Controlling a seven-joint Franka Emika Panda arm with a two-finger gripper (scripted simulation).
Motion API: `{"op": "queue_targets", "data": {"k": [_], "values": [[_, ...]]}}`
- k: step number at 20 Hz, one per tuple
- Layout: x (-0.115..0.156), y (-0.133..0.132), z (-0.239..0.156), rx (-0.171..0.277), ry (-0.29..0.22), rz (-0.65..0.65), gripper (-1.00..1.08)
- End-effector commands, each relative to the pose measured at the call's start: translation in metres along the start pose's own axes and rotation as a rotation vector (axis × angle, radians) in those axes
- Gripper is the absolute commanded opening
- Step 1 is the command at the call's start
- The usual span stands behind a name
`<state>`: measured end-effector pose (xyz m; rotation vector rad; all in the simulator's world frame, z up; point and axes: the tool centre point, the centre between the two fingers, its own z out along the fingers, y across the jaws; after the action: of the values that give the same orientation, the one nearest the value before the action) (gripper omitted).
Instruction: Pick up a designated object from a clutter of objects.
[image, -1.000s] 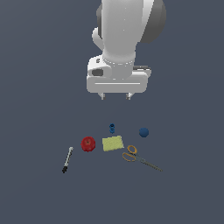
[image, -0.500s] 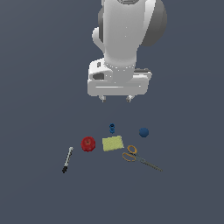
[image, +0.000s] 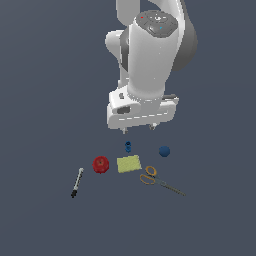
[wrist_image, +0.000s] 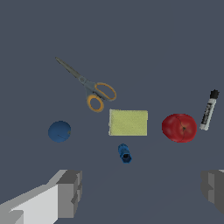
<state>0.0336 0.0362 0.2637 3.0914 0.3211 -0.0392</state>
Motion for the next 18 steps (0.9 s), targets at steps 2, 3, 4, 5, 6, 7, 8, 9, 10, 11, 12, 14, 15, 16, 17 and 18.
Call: {"op": "queue_targets", "data": {"k": [2,3,4,5,6,7,8,9,10,11,12,14,15,16,17,18], "values": [[0.022,-0.008,0.019,-0.001,0.002,-0.080,1.00],[0.029,-0.011,0.025,-0.002,0.003,-0.105,1.00],[0.036,-0.014,0.031,-0.002,0.004,-0.130,1.00],[0.042,-0.016,0.038,-0.002,0.006,-0.155,1.00],[0.048,-0.019,0.044,-0.001,0.007,-0.180,1.00],[0.055,-0.023,0.051,-0.001,0.008,-0.205,1.00],[0.061,-0.026,0.058,-0.001,0.009,-0.230,1.00],[0.067,-0.029,0.065,0.000,0.010,-0.255,1.00],[0.073,-0.032,0.073,0.000,0.011,-0.279,1.00],[0.078,-0.036,0.080,0.001,0.013,-0.304,1.00],[0.084,-0.039,0.088,0.002,0.014,-0.328,1.00],[0.094,-0.046,0.103,0.004,0.017,-0.377,1.00],[0.099,-0.050,0.111,0.005,0.019,-0.401,1.00],[0.104,-0.054,0.119,0.006,0.020,-0.425,1.00],[0.108,-0.057,0.127,0.007,0.022,-0.448,1.00],[0.112,-0.061,0.134,0.009,0.023,-0.469,1.00]]}}
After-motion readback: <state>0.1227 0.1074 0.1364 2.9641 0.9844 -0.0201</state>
